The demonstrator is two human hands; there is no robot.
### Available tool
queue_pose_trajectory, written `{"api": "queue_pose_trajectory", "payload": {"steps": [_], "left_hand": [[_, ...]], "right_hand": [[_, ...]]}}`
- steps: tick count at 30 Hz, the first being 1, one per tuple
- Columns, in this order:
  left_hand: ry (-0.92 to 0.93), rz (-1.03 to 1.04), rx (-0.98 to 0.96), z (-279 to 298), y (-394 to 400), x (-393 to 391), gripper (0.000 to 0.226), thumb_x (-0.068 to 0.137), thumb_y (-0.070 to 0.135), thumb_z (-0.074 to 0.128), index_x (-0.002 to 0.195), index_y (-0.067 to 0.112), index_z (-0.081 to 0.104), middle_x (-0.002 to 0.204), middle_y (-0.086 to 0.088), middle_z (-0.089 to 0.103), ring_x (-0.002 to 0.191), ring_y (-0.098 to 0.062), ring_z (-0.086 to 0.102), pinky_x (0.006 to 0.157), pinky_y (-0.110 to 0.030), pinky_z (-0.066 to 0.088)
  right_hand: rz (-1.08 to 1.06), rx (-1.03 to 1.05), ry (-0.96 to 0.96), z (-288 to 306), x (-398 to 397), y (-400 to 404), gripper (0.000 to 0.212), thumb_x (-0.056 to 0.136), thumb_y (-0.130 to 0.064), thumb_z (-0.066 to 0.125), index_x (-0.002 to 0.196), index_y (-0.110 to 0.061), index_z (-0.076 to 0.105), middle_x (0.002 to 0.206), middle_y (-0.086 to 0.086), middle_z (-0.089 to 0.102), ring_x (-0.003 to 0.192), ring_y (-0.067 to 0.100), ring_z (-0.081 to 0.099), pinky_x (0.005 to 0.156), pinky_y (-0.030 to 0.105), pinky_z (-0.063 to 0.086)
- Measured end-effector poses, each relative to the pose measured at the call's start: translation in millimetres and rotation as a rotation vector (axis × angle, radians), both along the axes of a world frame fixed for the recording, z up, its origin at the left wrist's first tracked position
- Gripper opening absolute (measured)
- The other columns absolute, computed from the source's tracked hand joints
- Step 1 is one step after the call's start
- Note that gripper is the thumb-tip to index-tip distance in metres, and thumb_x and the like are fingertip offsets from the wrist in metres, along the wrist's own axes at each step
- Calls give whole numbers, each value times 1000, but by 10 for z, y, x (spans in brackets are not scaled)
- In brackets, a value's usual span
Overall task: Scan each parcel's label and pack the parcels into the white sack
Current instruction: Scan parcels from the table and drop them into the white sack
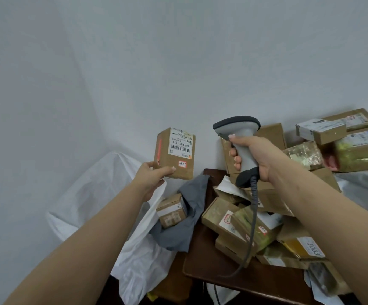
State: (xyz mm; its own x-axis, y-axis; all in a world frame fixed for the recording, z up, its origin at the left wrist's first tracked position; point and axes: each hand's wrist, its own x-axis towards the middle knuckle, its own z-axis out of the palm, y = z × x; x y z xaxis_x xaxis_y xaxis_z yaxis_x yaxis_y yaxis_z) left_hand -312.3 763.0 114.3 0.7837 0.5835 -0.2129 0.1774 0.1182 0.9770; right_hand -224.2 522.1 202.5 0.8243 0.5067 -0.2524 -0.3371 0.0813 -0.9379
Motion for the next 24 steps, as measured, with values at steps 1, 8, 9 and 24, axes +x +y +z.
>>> {"api": "queue_pose_trajectory", "payload": {"steps": [1,8,9,24], "left_hand": [[3,9,-1,-22,-10,-8,65,80,8,77,132,3,38,108,-6,59,104,-20,59,101,-37,45],[1,121,-35,-162,8,8,58,77,11,81,119,9,40,98,-1,55,102,-21,57,100,-38,47],[-3,134,-38,-176,9,15,55,77,12,81,115,10,41,97,0,55,101,-21,57,98,-37,47],[44,225,-52,-391,203,106,73,69,23,87,126,2,48,121,-11,60,109,-24,60,86,-33,49]], "right_hand": [[23,-8,-5,16,-11,0,18,94,-22,63,95,-7,55,58,4,54,39,11,45,39,20,44],[180,-92,-19,152,-72,24,26,94,-26,63,104,-3,56,58,2,52,38,9,45,37,20,42],[195,-100,-17,163,-82,33,27,94,-27,63,104,-3,57,58,2,52,38,9,45,37,20,42],[213,-126,-54,215,-52,-25,22,93,-25,65,94,-5,56,57,2,51,37,9,43,37,20,41]]}}
